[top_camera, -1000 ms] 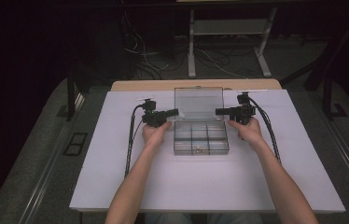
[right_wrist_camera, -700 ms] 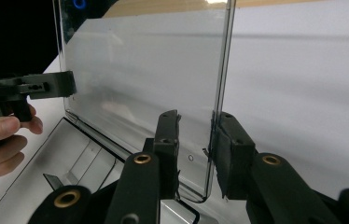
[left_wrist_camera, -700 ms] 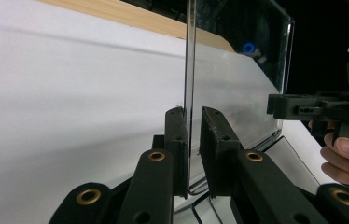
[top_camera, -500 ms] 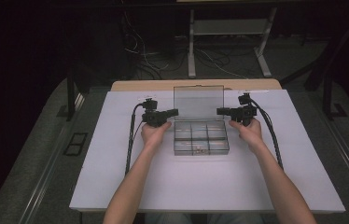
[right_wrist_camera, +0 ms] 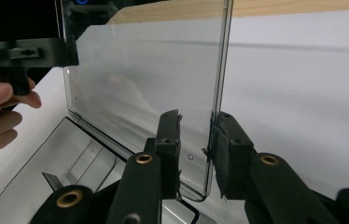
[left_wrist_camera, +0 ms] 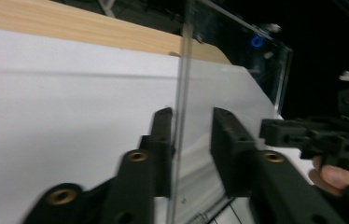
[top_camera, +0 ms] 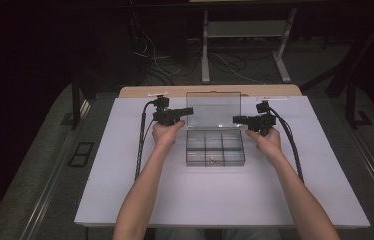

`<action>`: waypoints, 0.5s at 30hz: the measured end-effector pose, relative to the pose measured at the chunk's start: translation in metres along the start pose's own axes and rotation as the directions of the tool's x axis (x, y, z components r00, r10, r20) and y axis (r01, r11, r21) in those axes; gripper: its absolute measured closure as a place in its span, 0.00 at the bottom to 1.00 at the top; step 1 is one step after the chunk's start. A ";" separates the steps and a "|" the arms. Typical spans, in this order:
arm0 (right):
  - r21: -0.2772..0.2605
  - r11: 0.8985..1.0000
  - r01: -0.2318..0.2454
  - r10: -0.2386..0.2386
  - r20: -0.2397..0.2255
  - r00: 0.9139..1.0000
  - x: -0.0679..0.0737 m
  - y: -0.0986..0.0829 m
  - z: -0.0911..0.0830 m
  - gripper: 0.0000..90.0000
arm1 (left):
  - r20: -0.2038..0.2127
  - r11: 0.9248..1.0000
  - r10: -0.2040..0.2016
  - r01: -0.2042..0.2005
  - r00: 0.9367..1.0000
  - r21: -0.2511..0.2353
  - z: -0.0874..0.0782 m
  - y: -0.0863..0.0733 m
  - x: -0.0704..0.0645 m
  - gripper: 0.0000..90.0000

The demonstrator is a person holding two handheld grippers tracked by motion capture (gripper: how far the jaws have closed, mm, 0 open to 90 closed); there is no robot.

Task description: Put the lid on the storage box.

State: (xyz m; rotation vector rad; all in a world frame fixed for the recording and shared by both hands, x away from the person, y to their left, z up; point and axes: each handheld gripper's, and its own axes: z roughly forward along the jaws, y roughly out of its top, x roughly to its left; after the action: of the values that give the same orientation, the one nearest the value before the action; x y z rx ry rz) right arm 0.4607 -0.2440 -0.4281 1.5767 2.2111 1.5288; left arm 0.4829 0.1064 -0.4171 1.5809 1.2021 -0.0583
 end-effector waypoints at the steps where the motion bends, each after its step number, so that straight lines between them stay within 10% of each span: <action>1: 0.001 1.000 -0.003 0.003 -0.001 1.000 0.000 0.000 0.000 0.81 | 0.005 1.000 -0.002 0.002 1.000 0.000 0.000 0.000 0.001 0.85; 15: 0.009 1.000 0.027 -0.027 0.024 0.999 0.002 0.012 0.000 0.75 | 0.002 0.997 0.079 -0.078 0.997 -0.005 -0.002 -0.001 -0.001 0.87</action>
State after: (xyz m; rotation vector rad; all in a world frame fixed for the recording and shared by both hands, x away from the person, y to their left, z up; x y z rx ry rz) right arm 0.4678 -0.2422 -0.4187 1.5519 2.2204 1.4875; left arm 0.4812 0.1071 -0.4164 1.6221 1.1365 -0.0066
